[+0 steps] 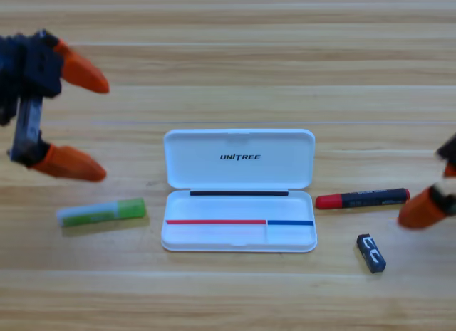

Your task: Clean up eraser and pencils

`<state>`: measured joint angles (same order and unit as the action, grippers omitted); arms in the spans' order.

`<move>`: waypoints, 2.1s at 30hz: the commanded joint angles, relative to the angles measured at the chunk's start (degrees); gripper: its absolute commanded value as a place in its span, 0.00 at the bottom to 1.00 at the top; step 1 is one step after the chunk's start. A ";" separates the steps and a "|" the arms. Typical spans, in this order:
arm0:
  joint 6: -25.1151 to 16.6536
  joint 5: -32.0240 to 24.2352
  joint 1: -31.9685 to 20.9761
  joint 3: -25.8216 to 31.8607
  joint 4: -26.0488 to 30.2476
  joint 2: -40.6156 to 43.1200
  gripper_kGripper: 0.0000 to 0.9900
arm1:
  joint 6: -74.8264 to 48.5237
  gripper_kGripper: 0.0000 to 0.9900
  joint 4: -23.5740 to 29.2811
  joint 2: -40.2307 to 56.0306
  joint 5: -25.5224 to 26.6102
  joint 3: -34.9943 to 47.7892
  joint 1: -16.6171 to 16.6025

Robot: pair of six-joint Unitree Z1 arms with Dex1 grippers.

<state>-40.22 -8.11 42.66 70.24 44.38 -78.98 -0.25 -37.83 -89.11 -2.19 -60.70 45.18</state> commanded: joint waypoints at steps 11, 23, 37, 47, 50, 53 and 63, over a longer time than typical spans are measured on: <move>-2.59 16.11 1.20 8.51 14.24 -12.61 0.99 | 19.41 0.93 1.89 -21.64 0.25 -6.36 4.30; -3.38 15.41 1.11 7.37 15.38 -19.29 0.99 | 21.25 0.78 1.62 -26.65 1.84 -6.89 4.30; -2.50 14.35 -3.90 7.90 10.90 -28.78 0.97 | 21.43 0.00 -0.40 -28.40 1.75 -7.15 4.04; -3.38 14.61 -11.46 6.40 5.01 -34.05 1.00 | -21.55 0.00 -23.16 -25.86 4.82 -31.50 8.96; -3.73 14.61 -11.90 5.26 3.25 -34.49 1.00 | -30.43 0.00 -25.89 -28.67 6.32 -35.02 9.93; -3.82 14.35 -11.90 3.85 2.02 -34.67 1.00 | -36.58 0.00 -26.85 -32.10 5.61 -37.21 10.19; -4.17 12.51 -11.90 2.36 0.97 -35.19 1.00 | -37.99 0.00 -26.77 -40.53 2.63 -43.37 9.84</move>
<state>-43.74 5.27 31.70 73.71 45.97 -112.00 -37.80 -63.98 -123.77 2.40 -102.40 53.87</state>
